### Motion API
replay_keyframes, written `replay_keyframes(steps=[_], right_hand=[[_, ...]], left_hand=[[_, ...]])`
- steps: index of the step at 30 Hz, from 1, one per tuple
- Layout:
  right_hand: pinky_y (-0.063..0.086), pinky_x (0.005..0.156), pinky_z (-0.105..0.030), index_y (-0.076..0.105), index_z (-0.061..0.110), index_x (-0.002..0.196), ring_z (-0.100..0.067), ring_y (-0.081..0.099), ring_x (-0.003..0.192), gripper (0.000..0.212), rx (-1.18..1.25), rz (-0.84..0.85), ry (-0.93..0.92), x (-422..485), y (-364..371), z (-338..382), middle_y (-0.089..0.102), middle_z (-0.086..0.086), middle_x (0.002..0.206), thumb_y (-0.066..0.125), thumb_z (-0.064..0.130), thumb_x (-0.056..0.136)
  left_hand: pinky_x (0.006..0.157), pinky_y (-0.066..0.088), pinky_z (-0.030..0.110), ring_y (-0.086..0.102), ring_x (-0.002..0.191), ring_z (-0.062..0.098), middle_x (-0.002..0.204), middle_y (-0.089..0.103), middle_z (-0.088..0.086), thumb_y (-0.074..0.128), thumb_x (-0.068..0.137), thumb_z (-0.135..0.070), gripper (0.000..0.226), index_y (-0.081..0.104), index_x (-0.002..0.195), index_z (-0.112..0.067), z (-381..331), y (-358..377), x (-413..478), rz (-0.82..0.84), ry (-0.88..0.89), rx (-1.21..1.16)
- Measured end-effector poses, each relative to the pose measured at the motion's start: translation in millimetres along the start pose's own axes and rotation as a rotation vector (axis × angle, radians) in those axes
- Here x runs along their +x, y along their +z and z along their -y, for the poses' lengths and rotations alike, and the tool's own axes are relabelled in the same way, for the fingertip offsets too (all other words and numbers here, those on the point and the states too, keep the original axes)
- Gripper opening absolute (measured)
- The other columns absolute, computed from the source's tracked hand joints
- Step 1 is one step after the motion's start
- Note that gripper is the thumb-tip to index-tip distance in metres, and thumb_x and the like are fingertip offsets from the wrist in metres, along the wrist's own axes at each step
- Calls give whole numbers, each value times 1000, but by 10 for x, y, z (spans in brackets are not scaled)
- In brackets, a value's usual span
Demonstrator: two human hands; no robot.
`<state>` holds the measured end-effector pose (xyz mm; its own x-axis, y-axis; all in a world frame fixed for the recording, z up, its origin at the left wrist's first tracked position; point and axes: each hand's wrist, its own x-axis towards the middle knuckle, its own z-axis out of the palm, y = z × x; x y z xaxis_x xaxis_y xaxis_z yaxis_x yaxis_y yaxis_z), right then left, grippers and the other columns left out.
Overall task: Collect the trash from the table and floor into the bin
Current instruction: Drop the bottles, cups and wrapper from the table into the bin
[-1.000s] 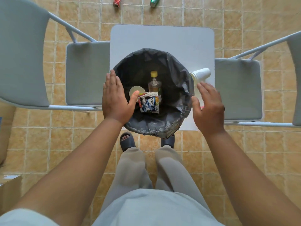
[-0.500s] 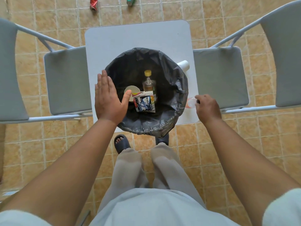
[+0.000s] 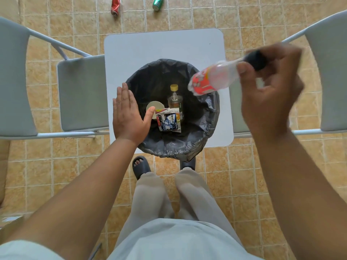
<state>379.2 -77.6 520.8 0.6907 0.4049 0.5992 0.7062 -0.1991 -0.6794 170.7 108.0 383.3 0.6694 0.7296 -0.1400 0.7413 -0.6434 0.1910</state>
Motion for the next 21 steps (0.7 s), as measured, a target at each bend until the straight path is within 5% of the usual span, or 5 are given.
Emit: replay_keyframes(steps=[5, 10, 14, 17, 21], right_hand=[[47, 66, -11, 58, 8, 97, -13, 63, 70, 27, -62, 367, 224, -454, 730, -59, 68, -1, 84, 72, 29, 87], [57, 65, -35, 57, 23, 107, -17, 63, 78, 21, -207, 709, 215, -914, 1262, -280, 65, 0, 93, 64, 37, 92], [55, 76, -38, 55, 29, 132, -25, 62, 100, 36, -253, 965, 216, -1085, 1477, -354, 64, -3, 115, 55, 35, 97], [56, 81, -39, 46, 27, 142, -24, 61, 105, 49, -275, 984, 179, -1106, 1434, -354, 62, -4, 123, 59, 25, 96], [55, 87, -37, 57, 16, 133, -20, 63, 103, 38, -202, 773, 179, -842, 1206, -413, 66, -5, 117, 57, 28, 97]], left_hand=[[122, 5, 42, -5, 151, 22, 165, -1, 9, 21, 96, -65, 84, 12, 155, -5, 8, 5, 3, 0, 1, 14], [122, 5, 42, -5, 151, 22, 165, -1, 9, 21, 96, -65, 85, 11, 155, -5, 11, 9, 3, -1, 0, 8], [122, 5, 42, -5, 151, 21, 165, -2, 8, 20, 97, -65, 84, 11, 155, -5, 11, 16, 6, 0, 1, 9], [122, 5, 42, -6, 151, 21, 165, -2, 8, 21, 97, -64, 83, 10, 155, -6, 14, 20, 2, -2, -2, 9], [123, 5, 42, -5, 151, 21, 165, -1, 7, 21, 97, -64, 83, 11, 156, -6, 12, 15, 2, -5, 0, 3]])
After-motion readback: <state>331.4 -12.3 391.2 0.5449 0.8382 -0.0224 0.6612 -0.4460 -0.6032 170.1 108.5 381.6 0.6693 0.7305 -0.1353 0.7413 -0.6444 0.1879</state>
